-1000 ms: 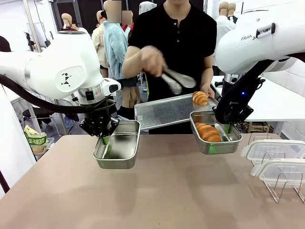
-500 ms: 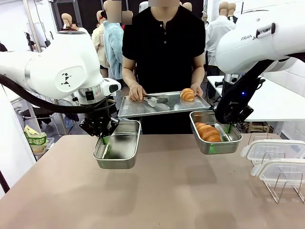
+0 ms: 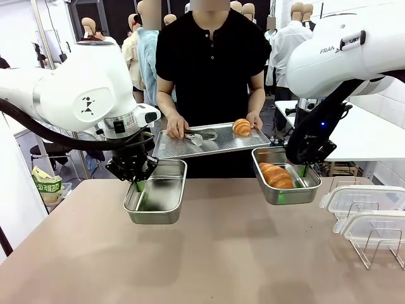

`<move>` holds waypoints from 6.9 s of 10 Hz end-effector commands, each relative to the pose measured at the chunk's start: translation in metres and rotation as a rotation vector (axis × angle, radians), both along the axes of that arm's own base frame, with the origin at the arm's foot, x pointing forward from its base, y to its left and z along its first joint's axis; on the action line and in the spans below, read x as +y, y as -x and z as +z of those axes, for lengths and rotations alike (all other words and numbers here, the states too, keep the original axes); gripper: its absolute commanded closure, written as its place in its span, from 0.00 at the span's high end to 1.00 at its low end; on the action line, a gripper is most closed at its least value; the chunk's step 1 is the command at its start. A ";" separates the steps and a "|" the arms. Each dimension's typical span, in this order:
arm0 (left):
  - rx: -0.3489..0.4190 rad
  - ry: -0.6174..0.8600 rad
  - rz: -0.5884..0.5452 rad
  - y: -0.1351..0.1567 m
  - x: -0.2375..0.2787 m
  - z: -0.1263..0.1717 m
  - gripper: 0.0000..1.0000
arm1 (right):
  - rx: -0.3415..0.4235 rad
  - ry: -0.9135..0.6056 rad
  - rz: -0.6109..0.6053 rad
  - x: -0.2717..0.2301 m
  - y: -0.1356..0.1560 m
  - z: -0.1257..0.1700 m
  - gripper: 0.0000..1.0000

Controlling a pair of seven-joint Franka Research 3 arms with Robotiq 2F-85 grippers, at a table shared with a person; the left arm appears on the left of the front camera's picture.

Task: Place the bread in airtight containers.
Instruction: Once an object is inside an Airtight Container , place the container in the center of the table.

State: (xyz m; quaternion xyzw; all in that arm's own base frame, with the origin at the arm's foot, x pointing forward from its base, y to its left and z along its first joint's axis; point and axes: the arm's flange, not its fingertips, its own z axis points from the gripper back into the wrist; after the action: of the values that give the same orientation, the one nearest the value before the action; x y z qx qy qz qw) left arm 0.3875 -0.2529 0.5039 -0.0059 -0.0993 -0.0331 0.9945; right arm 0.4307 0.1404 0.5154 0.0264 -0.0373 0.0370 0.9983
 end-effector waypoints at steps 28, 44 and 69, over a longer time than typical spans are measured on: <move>-0.006 -0.001 0.001 -0.001 0.002 0.002 0.00 | 0.127 0.035 -0.022 0.043 -0.037 -0.201 0.07; -0.006 -0.001 0.001 -0.001 0.002 0.002 0.00 | 0.178 0.045 -0.032 0.039 -0.028 -0.187 1.00; -0.006 -0.001 0.001 -0.001 0.002 0.002 0.00 | -0.337 -0.072 -0.227 -0.031 0.072 -0.004 1.00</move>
State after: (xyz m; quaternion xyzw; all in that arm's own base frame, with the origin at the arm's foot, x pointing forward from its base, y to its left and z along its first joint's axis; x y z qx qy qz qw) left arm 0.3880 -0.2525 0.5033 -0.0045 -0.0992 -0.0323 0.9945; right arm 0.3585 0.1097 0.5112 0.0558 -0.2070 -0.0727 0.9740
